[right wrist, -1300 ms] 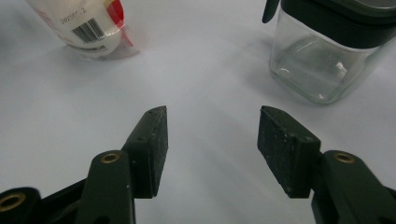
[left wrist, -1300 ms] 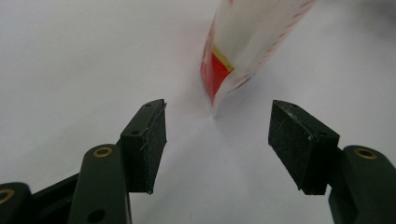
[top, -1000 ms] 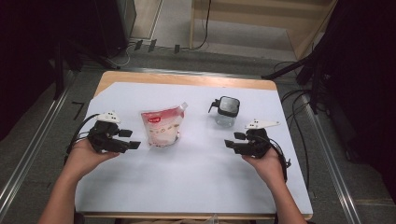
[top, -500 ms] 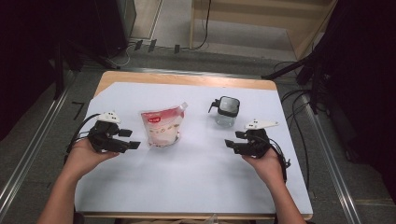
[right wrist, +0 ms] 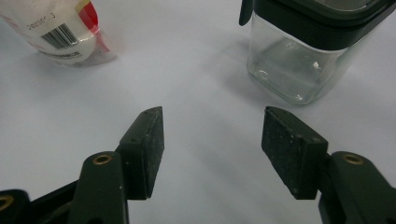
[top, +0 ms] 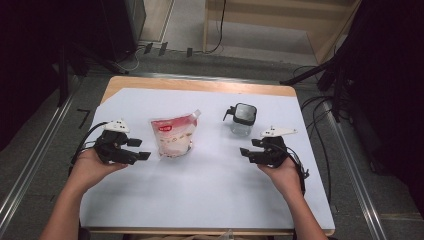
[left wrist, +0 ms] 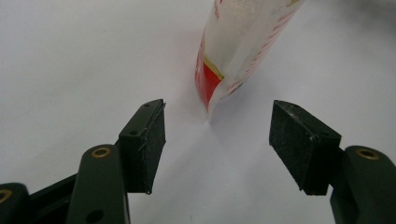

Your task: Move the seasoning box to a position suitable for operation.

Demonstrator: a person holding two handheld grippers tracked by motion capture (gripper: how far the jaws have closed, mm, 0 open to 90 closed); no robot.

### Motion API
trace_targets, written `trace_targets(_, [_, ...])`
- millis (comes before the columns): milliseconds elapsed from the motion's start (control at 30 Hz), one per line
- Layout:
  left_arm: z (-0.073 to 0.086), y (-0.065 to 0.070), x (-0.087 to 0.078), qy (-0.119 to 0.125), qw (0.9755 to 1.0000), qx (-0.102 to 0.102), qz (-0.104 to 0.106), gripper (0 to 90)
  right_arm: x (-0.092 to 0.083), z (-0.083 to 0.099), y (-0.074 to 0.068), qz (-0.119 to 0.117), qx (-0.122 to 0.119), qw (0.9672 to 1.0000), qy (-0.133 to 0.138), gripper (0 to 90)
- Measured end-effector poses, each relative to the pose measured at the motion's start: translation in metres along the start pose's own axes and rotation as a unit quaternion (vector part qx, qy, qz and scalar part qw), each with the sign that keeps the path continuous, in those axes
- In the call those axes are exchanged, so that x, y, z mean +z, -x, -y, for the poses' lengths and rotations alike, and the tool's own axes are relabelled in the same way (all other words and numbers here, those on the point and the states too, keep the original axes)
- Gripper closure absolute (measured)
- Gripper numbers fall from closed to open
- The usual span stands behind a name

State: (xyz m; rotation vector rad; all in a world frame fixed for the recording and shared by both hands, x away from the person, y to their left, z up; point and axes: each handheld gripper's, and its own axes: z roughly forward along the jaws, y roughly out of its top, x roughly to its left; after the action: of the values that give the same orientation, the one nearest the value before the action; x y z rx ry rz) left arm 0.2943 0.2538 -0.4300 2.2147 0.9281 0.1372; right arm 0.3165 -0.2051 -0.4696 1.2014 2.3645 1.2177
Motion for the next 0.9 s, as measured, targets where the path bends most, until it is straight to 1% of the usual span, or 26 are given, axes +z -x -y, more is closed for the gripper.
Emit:
trace_targets(33, [0.000,0.000,0.000,0.001,1.0000,-0.001,0.000,37.3,0.001,-0.001,0.000,0.005,0.003,1.0000,0.002,38.1])
trace_targets(167, [0.000,0.000,-0.001,-0.002,1.0000,0.000,-0.001,37.2,0.003,-0.001,0.003,0.011,0.005,0.9999,0.005,37.5])
trace_targets(200, [0.000,0.000,-0.001,-0.001,1.0000,0.002,-0.001,37.2,0.003,-0.001,0.003,0.014,0.009,0.9999,0.004,37.6])
trace_targets(233, [0.000,0.001,0.000,0.000,1.0000,0.001,0.001,37.2,0.004,-0.001,0.004,0.021,0.014,0.9997,0.004,37.6])
trace_targets(267, [0.000,0.001,0.000,0.000,1.0000,0.001,0.001,37.2,0.004,-0.001,0.004,0.021,0.014,0.9997,0.004,37.6])
trace_targets(300, [-0.001,0.001,0.000,-0.004,1.0000,0.002,-0.002,37.2,0.006,-0.002,0.005,0.030,0.017,0.9994,0.007,36.7])
trace_targets(333, [-0.001,0.001,0.000,-0.004,1.0000,0.002,-0.002,37.3,0.006,-0.002,0.005,0.030,0.017,0.9994,0.007,36.7])
trace_targets(367, [-0.001,0.001,0.000,-0.006,1.0000,0.004,-0.003,37.3,0.008,-0.002,0.006,0.039,0.026,0.9989,0.009,35.6])
trace_targets(400, [-0.001,0.002,0.001,-0.007,1.0000,0.004,-0.001,37.3,0.008,-0.002,0.006,0.039,0.026,0.9989,0.009,35.6])
trace_targets(433, [-0.002,0.002,0.002,-0.008,1.0000,0.004,0.002,37.2,0.011,-0.004,0.008,0.043,0.034,0.9985,0.010,34.1])
trace_targets(467, [-0.002,0.002,0.002,-0.009,0.9999,0.006,0.002,37.2,0.011,-0.004,0.008,0.043,0.034,0.9985,0.010,34.1])
trace_targets(500, [-0.002,0.004,0.003,-0.010,0.9999,0.007,0.000,37.2,0.012,-0.007,0.008,0.055,0.034,0.9979,0.010,30.8])
trace_targets(533, [-0.002,0.004,0.003,-0.010,0.9999,0.007,0.000,37.2,0.012,-0.007,0.008,0.055,0.034,0.9979,0.010,30.8])
trace_targets(567, [-0.002,0.004,0.003,-0.012,0.9999,0.011,0.002,37.3,0.013,-0.011,0.010,0.069,0.041,0.9968,0.009,27.3])
trace_targets(600, [-0.003,0.004,0.003,-0.013,0.9998,0.014,0.002,37.2,0.013,-0.012,0.011,0.075,0.044,0.9961,0.014,25.9])
trace_targets(633, [-0.003,0.005,0.004,-0.010,0.9998,0.014,0.002,37.2,0.013,-0.012,0.011,0.075,0.044,0.9961,0.014,25.9])
trace_targets(667, [-0.003,0.005,0.004,-0.012,0.9998,0.014,0.003,37.2,0.013,-0.012,0.012,0.077,0.051,0.9955,0.020,24.9])
trace_targets(700, [-0.003,0.006,0.005,-0.013,0.9998,0.015,0.005,37.2,0.017,-0.015,0.013,0.088,0.060,0.9941,0.019,18.4])
trace_targets(733, [-0.003,0.006,0.005,-0.013,0.9998,0.015,0.005,37.2,0.019,-0.017,0.013,0.098,0.060,0.9932,0.016,15.1])
trace_targets(767, [-0.002,0.006,0.005,-0.014,0.9997,0.017,0.007,37.3,0.021,-0.019,0.013,0.104,0.062,0.9925,0.016,14.2])
trace_targets(800, [-0.002,0.006,0.005,-0.014,0.9997,0.017,0.007,37.2,0.021,-0.019,0.013,0.104,0.062,0.9925,0.016,14.2])
trace_targets(833, [-0.003,0.006,0.004,-0.016,0.9998,0.015,0.004,37.3,0.024,-0.023,0.013,0.112,0.064,0.9915,0.017,13.5])
trace_targets(867, [-0.003,0.006,0.004,-0.016,0.9998,0.015,0.004,37.3,0.024,-0.023,0.013,0.112,0.064,0.9915,0.017,13.5])
trace_targets(900, [-0.003,0.007,0.004,-0.006,0.9999,0.014,0.004,37.3,0.029,-0.026,0.014,0.113,0.070,0.9909,0.019,13.4])
